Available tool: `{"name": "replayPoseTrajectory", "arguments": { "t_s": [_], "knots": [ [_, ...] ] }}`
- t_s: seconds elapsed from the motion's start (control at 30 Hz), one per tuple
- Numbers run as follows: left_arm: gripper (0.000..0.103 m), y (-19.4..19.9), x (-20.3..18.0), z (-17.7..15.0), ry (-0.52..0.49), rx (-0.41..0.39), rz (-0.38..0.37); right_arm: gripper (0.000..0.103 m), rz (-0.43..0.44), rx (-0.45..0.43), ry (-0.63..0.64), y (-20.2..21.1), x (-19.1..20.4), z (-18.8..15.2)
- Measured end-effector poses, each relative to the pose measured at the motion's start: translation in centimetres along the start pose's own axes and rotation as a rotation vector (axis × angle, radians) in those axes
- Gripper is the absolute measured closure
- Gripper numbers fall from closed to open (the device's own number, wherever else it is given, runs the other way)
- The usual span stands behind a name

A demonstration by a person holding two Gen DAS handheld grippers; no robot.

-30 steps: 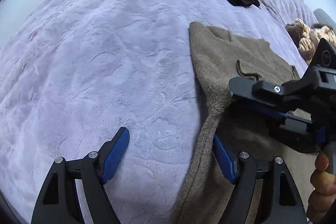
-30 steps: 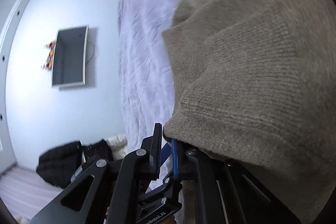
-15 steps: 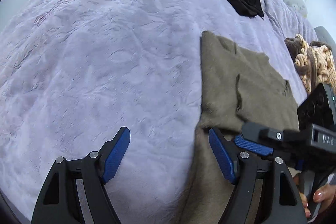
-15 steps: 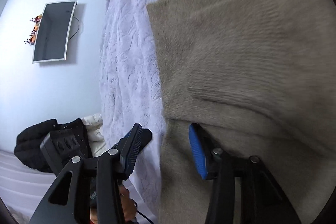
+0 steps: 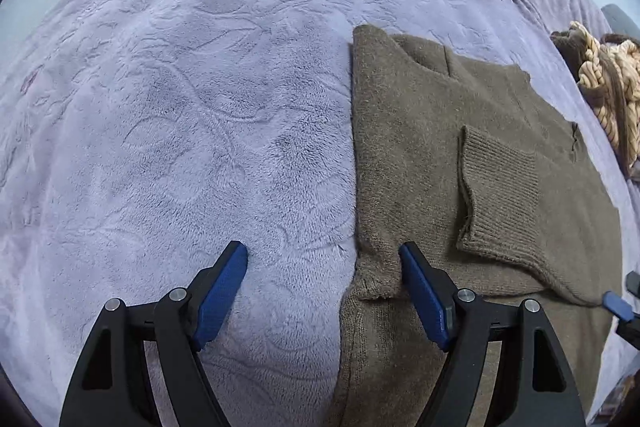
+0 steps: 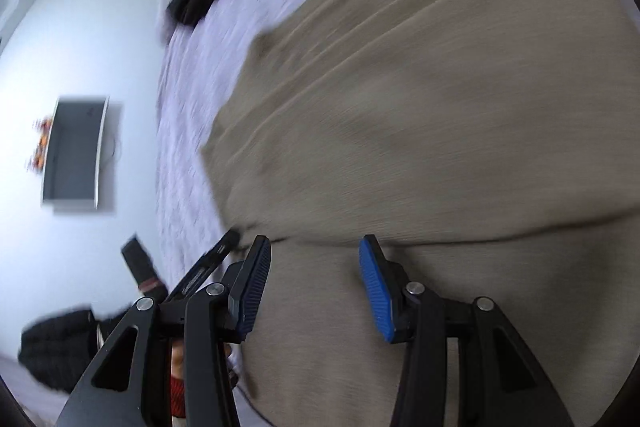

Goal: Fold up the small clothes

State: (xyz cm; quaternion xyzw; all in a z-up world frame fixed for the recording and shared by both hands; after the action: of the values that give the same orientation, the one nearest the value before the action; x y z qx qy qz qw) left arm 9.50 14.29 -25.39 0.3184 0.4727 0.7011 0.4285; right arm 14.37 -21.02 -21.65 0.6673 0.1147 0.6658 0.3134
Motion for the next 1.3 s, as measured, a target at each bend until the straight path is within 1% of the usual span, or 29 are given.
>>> {"name": "replayPoseTrajectory", "arguments": {
  "t_s": [0.03,0.07,0.1,0.13,0.2,0.3,0.33,0.37,0.4,0.43,0.47,0.53,0.6,0.67,0.77,0.83,0.9,0.97,1.07,1.1,1.17,1.27,1.3],
  "knots": [
    [0.022,-0.2,-0.3,0.1,-0.006,-0.002,0.010,0.053,-0.017,-0.059,-0.053,2.2,-1.8,0.8],
    [0.022,-0.3,-0.5,0.1,-0.013,-0.004,0.019,0.053,-0.024,-0.101,-0.095,3.8,-3.0,1.1],
    [0.021,-0.3,-0.7,0.1,-0.019,-0.007,0.026,0.053,-0.022,-0.150,-0.142,5.7,-4.6,1.5],
    [0.021,-0.4,-0.8,0.1,-0.023,-0.010,0.031,0.053,-0.019,-0.181,-0.165,6.9,-5.4,1.8],
    [0.021,-0.5,-1.3,0.2,-0.027,-0.011,0.036,0.053,-0.021,-0.231,-0.210,8.6,-7.2,2.3],
    [0.019,-0.7,-1.5,0.4,-0.023,-0.006,0.042,0.053,0.043,-0.270,-0.277,9.2,-8.9,2.7],
    [0.019,-0.8,-1.6,0.4,-0.025,-0.004,0.046,0.058,0.077,-0.273,-0.292,8.9,-9.1,3.0],
    [0.019,-0.9,-1.5,0.5,-0.027,-0.003,0.049,0.081,0.095,-0.272,-0.300,8.8,-9.2,3.3],
    [0.019,-0.9,-1.6,0.5,-0.028,-0.001,0.053,0.092,0.095,-0.268,-0.300,8.9,-9.0,3.7],
    [0.019,-1.0,-1.6,0.6,-0.029,-0.001,0.055,0.095,0.087,-0.275,-0.276,9.1,-8.6,4.2],
    [0.019,-1.0,-1.6,0.6,-0.030,-0.002,0.056,0.095,0.072,-0.279,-0.241,9.2,-8.3,4.6],
    [0.017,-1.1,-1.7,0.6,-0.033,-0.010,0.061,0.095,0.026,-0.264,-0.181,9.1,-8.2,4.8],
    [0.016,-1.2,-1.8,0.5,-0.036,-0.016,0.067,0.095,-0.025,-0.223,-0.151,8.5,-9.2,5.0],
    [0.016,-1.4,-1.9,0.5,-0.035,-0.015,0.071,0.095,-0.024,-0.180,-0.145,7.7,-10.2,4.7],
    [0.016,-1.0,-1.8,0.6,-0.032,0.002,0.070,0.095,-0.027,-0.171,-0.150,8.1,-10.3,4.3],
    [0.016,0.0,-1.5,0.8,-0.027,0.014,0.067,0.093,-0.048,-0.162,-0.160,8.7,-10.1,3.8],
    [0.016,1.4,-1.4,1.0,-0.019,0.011,0.047,0.092,-0.097,-0.159,-0.120,9.9,-9.5,3.2],
    [0.016,2.8,-1.9,1.2,-0.028,-0.009,0.013,0.092,-0.177,-0.166,-0.035,10.9,-8.1,3.0],
    [0.016,4.5,-3.9,1.9,-0.072,-0.044,-0.046,0.092,-0.234,-0.169,0.080,11.5,-5.6,3.3],
    [0.016,4.6,-5.0,2.2,-0.085,-0.045,-0.068,0.092,-0.245,-0.165,0.115,11.3,-4.9,3.5],
    [0.016,4.1,-6.9,2.6,-0.097,-0.037,-0.082,0.092,-0.251,-0.143,0.167,10.1,-3.6,4.2],
    [0.016,1.4,-9.2,1.9,-0.137,0.029,-0.041,0.091,-0.264,-0.082,0.166,7.4,-3.7,4.5],
    [0.016,0.7,-9.5,1.4,-0.154,0.032,-0.019,0.091,-0.280,-0.060,0.166,6.6,-4.2,4.5]
  ]
}}
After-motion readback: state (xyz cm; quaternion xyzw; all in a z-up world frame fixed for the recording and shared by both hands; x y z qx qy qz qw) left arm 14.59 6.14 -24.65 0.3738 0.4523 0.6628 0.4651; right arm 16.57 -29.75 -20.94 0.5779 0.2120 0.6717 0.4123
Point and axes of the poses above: each gripper's, at about its wrist camera, not at the fingertips, and y roughly against the way its jaws point, x to its left, z to its top, the point moved 7 cm from there along -y, roughly the way its jaws point, and after that the axes turned 12 degrees about z, right-handed, at the moved point
